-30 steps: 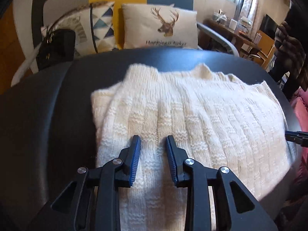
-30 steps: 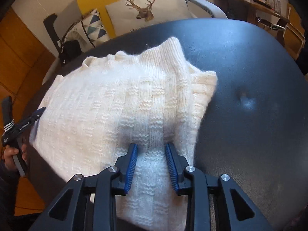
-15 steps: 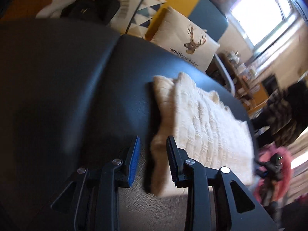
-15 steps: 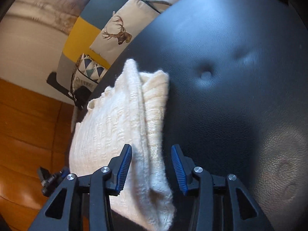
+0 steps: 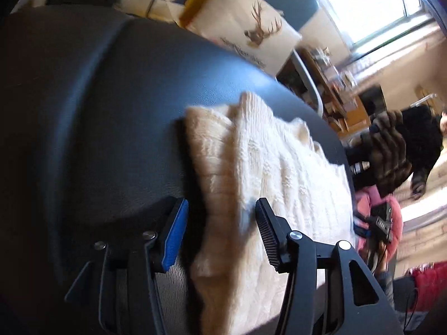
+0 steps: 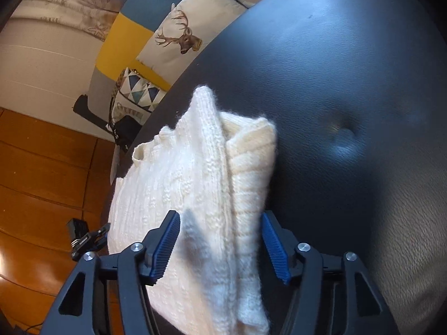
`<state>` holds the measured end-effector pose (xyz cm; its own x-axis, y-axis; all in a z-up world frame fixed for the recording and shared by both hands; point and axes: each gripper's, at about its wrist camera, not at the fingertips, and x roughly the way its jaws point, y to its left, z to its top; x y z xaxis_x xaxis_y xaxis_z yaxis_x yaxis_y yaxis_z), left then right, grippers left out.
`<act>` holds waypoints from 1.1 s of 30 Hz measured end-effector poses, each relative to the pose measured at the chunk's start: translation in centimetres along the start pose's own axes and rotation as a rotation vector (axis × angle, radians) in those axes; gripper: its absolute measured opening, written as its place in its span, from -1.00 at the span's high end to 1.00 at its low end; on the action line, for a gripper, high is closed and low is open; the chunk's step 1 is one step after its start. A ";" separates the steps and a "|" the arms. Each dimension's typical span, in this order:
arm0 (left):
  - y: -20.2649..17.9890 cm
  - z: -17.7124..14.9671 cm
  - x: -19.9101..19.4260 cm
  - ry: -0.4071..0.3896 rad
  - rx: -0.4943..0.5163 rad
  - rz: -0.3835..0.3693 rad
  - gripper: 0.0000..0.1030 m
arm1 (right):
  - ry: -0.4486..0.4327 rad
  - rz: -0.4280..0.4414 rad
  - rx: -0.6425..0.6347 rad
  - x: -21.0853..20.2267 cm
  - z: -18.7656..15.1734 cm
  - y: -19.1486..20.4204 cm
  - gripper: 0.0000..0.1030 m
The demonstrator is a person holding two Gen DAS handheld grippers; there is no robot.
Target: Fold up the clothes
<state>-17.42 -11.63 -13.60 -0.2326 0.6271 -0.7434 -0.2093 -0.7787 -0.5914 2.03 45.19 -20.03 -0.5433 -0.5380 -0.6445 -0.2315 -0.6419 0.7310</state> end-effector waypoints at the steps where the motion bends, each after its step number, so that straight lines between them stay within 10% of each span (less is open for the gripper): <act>1: -0.1 0.3 0.2 0.002 0.004 -0.010 -0.06 | 0.009 0.007 -0.004 0.3 0.3 -0.1 -0.27; 4: -0.1 0.9 0.7 0.006 0.001 -0.030 -0.07 | 0.036 0.017 -0.030 0.9 1.0 0.0 -0.36; 8: -1.8 0.2 0.5 -0.038 0.087 0.051 0.62 | 0.071 -0.071 -0.134 1.8 1.1 1.3 -0.15; 11: -3.3 -1.0 -0.2 -0.100 0.138 0.133 0.70 | 0.084 -0.181 -0.201 2.1 0.8 2.1 0.47; 21: -6.1 -8.2 -6.5 -0.395 0.084 0.349 0.72 | 0.081 -0.266 -0.379 4.9 0.3 6.2 0.57; 33: -5.2 -25.1 -21.5 -0.857 -0.151 0.731 0.71 | 0.181 -0.186 -1.043 20.9 3.3 36.3 0.85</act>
<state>12.47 -21.54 -2.39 -0.8372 -0.2181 -0.5015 0.3469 -0.9207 -0.1787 -20.40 12.47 -6.28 -0.4235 -0.4013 -0.8122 0.5511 -0.8257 0.1206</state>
